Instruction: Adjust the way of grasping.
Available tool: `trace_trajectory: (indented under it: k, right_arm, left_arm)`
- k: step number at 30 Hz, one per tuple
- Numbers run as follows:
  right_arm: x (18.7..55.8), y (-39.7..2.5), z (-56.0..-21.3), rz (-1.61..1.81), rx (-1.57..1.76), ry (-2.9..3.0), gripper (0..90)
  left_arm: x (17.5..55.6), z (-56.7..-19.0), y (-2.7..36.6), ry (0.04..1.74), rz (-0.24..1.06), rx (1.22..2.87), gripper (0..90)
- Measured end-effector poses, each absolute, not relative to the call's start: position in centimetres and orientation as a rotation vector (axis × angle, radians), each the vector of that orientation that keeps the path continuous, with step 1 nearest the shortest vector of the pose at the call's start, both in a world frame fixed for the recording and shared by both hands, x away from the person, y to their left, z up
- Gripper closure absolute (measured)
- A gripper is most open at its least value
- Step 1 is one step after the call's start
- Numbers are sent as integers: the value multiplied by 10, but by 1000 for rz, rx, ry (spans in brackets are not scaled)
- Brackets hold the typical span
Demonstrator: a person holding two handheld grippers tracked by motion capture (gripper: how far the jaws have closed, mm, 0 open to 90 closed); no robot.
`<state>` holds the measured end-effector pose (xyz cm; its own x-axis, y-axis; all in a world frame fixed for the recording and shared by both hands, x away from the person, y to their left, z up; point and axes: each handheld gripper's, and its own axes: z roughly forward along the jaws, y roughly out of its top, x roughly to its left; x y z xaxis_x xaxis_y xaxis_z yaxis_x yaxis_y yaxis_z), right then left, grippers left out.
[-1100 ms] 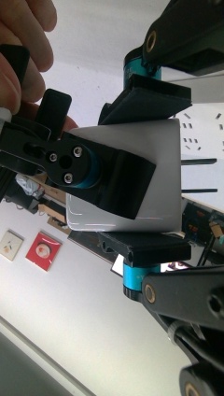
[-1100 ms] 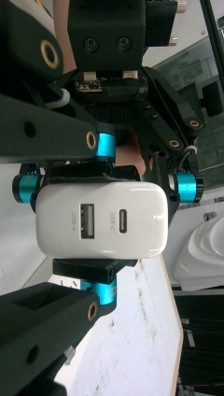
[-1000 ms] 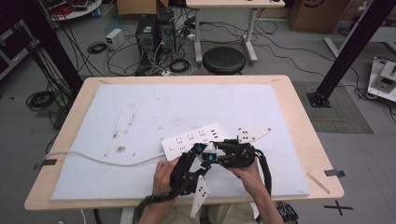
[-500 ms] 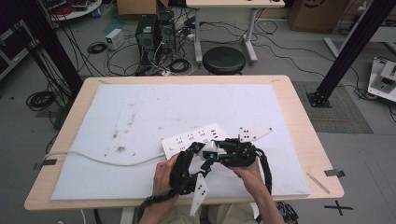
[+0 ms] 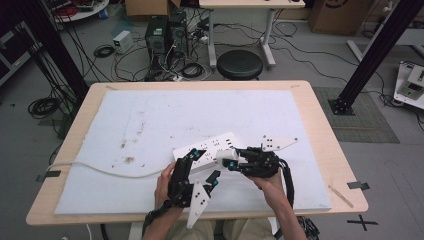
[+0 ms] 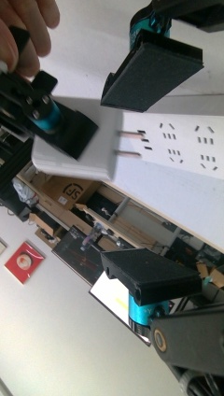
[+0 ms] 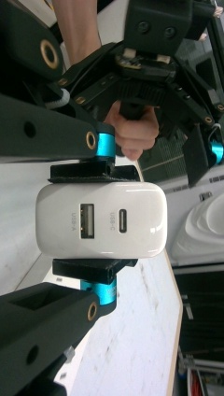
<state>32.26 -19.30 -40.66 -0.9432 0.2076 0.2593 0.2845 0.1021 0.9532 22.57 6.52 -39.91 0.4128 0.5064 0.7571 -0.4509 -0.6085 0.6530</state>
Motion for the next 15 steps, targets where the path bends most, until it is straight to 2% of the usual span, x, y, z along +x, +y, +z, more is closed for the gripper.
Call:
trace_trajectory:
  k: [6,15]
  right_arm:
    - [324,-202,-407,-2032,-550,-2293,634]
    - [323,-212,-405,-2058,-604,-2343,634]
  left_arm:
    - [225,-394,86,139,1254,1782,213]
    - [236,-397,130,392,1055,1746,213]
